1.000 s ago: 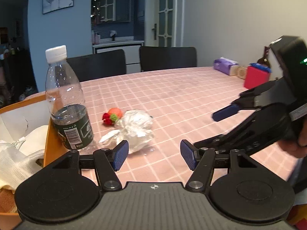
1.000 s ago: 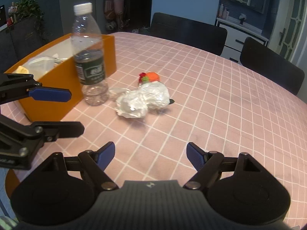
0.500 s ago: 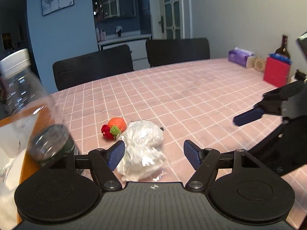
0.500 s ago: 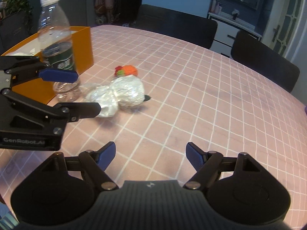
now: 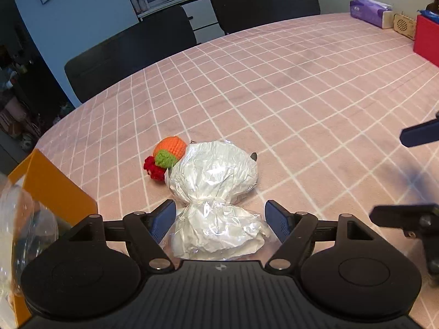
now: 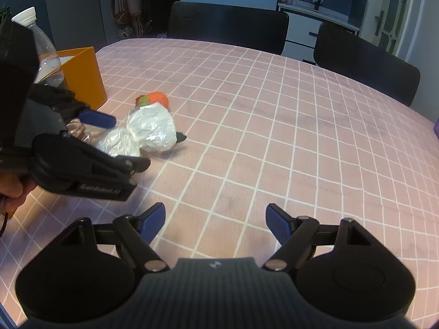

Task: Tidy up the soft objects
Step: 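Grasp the white plastic-wrapped bundle by its twisted neck with the left gripper, then lift the bundle with the left gripper while the right moves to the crocheted fruit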

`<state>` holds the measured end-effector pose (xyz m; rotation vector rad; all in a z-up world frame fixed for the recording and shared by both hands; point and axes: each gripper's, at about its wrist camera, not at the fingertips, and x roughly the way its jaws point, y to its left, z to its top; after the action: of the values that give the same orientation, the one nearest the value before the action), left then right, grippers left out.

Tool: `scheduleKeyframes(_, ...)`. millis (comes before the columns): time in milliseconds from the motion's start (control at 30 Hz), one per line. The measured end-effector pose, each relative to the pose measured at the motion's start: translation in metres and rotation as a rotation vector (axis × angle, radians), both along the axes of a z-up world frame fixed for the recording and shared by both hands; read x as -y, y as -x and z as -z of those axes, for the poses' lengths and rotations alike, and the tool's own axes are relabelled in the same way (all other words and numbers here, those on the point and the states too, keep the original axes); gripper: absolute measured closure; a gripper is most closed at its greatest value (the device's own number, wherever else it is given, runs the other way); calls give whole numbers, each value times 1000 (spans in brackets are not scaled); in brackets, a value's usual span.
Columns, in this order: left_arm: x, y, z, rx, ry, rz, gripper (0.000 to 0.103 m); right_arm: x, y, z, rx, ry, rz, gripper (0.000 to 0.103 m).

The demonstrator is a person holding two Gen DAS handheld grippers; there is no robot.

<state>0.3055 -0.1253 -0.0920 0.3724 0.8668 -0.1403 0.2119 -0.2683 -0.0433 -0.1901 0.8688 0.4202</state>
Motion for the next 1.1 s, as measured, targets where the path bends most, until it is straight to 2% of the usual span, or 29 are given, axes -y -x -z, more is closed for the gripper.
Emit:
scheduleKeyframes(233, 2, -6, 12, 3, -91, -10, 17, -1, 5, 4, -22, 3, -17, 24)
scheduleKeyframes(367, 8, -5, 23, 12, -171, 9, 19, -3, 7, 4, -28, 8, -31, 24)
scheduleKeyframes(500, 11, 0, 26, 59, -223, 20, 36, -3, 6, 4, -33, 11, -37, 24)
scheduleKeyframes(533, 11, 1, 27, 68, -230, 25, 37, -2, 5, 5, -35, 12, -36, 24)
scheduleKeyframes(567, 10, 3, 27, 75, -223, 24, 38, -2, 5, 5, -36, 11, -36, 24)
scheduleKeyframes(633, 9, 5, 26, 96, -228, 24, 48, -1, 6, 6, -38, 11, -39, 24)
scheduleKeyframes(667, 8, 7, 24, 107, -224, 25, 53, -1, 6, 6, -38, 11, -41, 24)
scheduleKeyframes(800, 4, 15, 16, 129, -150, 24, 57, -2, 8, 5, -37, -3, -57, 24)
scheduleKeyframes(1100, -18, 45, -3, 130, 44, 6, 60, -14, -4, -5, -6, -39, -128, 29)
